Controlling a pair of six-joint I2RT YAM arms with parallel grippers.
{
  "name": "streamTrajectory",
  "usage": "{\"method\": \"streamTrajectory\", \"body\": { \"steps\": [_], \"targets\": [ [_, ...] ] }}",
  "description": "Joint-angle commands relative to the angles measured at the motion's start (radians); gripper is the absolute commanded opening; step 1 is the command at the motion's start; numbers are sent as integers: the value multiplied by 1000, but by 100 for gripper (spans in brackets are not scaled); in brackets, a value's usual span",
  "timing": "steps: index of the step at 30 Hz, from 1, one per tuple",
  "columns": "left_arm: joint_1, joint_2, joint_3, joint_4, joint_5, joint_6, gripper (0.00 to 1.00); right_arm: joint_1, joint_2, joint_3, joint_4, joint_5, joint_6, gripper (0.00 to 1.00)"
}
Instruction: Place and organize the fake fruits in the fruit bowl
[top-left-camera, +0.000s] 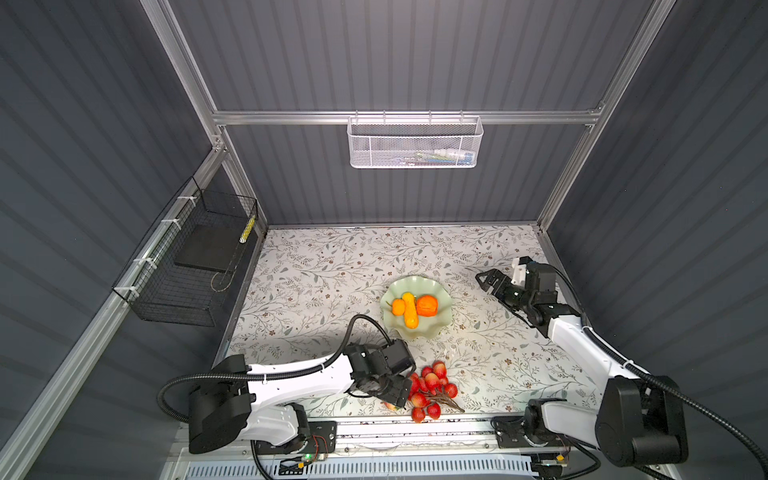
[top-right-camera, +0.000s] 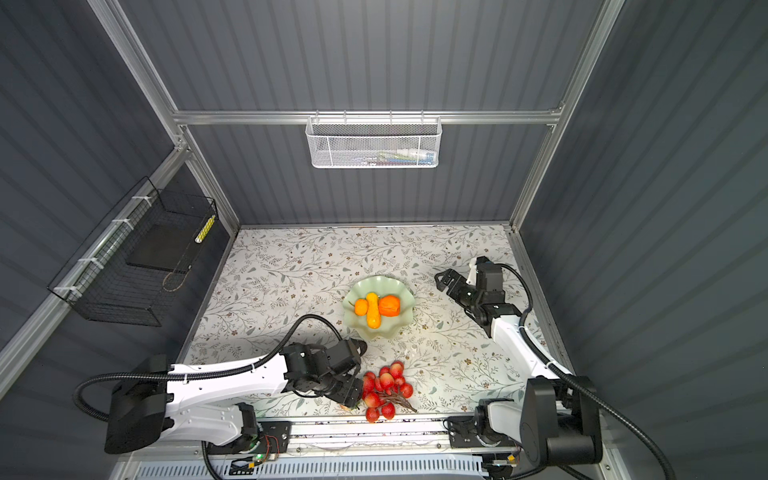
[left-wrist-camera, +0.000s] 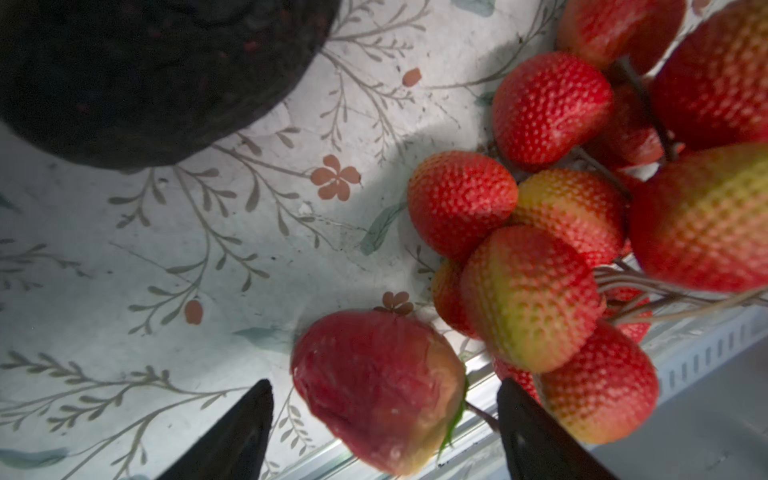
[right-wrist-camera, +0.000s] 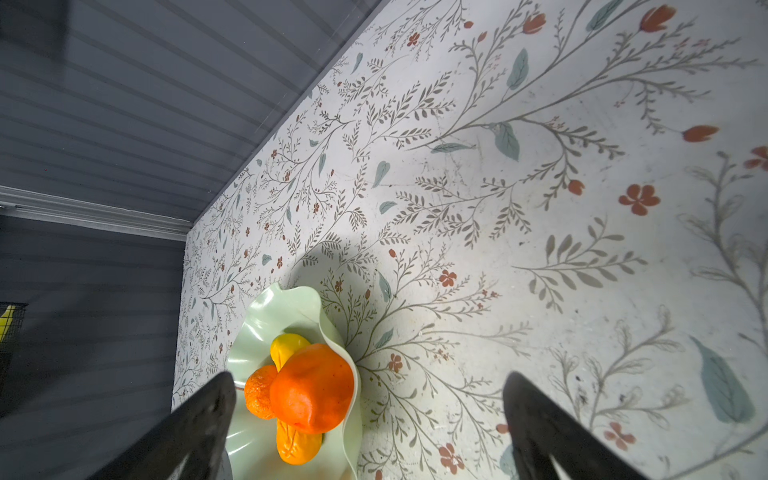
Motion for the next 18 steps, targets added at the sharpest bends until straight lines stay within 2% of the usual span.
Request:
{"method": "streamTrajectory", "body": {
  "steps": [1,6,13,18],
  "targets": [
    [-14,30,-4,2,8,-24,85,-4,6,11,14,-5,4,99],
    [-13,28,-25,10,0,-40,77,-4,7,9,15,-5,5,99],
    [-14,30,-55,31,-28,-66,52,-5,13,7,24,-17,14,99],
    [-14,-37,-70,4,-50,-87,46,-5,13,6,27,-19,18,99]
  ]
}}
